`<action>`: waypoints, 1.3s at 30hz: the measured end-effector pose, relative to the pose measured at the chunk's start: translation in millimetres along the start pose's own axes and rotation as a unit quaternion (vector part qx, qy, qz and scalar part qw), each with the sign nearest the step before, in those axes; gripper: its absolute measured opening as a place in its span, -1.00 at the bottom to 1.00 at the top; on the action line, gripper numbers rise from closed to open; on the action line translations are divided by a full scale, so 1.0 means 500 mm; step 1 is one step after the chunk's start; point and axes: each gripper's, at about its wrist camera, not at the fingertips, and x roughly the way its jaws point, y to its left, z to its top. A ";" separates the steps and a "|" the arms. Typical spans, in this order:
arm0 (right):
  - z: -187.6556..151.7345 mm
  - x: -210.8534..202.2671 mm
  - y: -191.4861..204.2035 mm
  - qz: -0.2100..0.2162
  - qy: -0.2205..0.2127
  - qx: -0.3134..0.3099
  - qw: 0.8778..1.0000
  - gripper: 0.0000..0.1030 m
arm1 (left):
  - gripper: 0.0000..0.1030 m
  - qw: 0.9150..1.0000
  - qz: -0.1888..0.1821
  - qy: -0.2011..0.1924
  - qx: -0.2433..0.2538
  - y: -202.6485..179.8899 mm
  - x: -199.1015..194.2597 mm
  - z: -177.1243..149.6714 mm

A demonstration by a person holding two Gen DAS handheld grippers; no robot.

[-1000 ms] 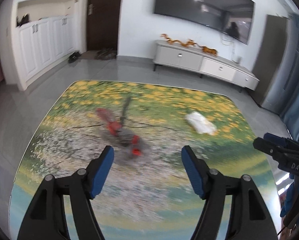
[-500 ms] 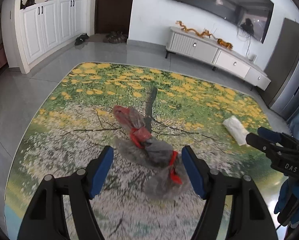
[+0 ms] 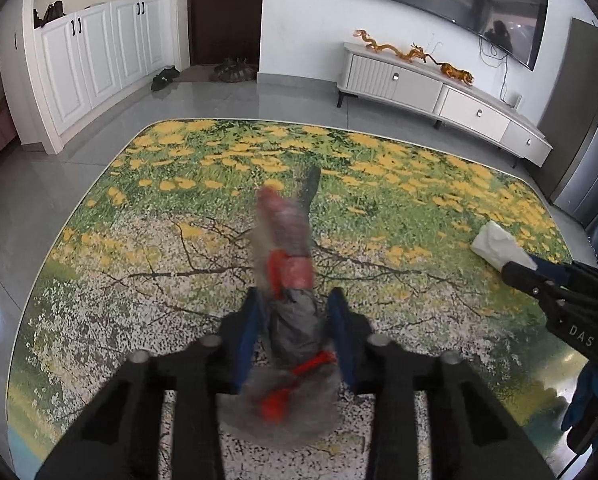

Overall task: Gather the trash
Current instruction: 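Grasp the red-grey plastic wrapper with left tool while right tool grasps white tissue, then carry both items to the bin and open both tools over it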

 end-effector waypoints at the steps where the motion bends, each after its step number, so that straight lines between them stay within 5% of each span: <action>1: -0.001 -0.002 -0.001 0.002 0.001 0.001 1.000 -0.60 | -0.61 1.000 0.000 -0.001 0.000 0.000 -0.001 -0.003; 3: -0.007 -0.008 -0.003 0.008 0.003 0.006 1.000 -0.80 | -0.72 1.000 -0.005 -0.001 -0.001 0.000 -0.005 -0.005; 12: -0.065 -0.116 -0.005 0.025 -0.016 0.036 0.999 -0.83 | -0.75 1.000 -0.020 -0.020 0.014 -0.025 -0.079 -0.042; 20: -0.145 -0.284 -0.051 -0.011 -0.055 0.070 0.996 -0.83 | -0.75 0.995 -0.069 -0.031 0.065 -0.136 -0.157 -0.068; 27: -0.249 -0.424 -0.162 -0.065 -0.082 0.133 0.986 -0.83 | -0.75 0.980 -0.145 -0.030 0.134 -0.308 -0.229 -0.095; 39: -0.422 -0.496 -0.398 -0.135 -0.074 0.261 0.953 -0.82 | -0.75 0.935 -0.255 0.015 0.247 -0.649 -0.263 -0.128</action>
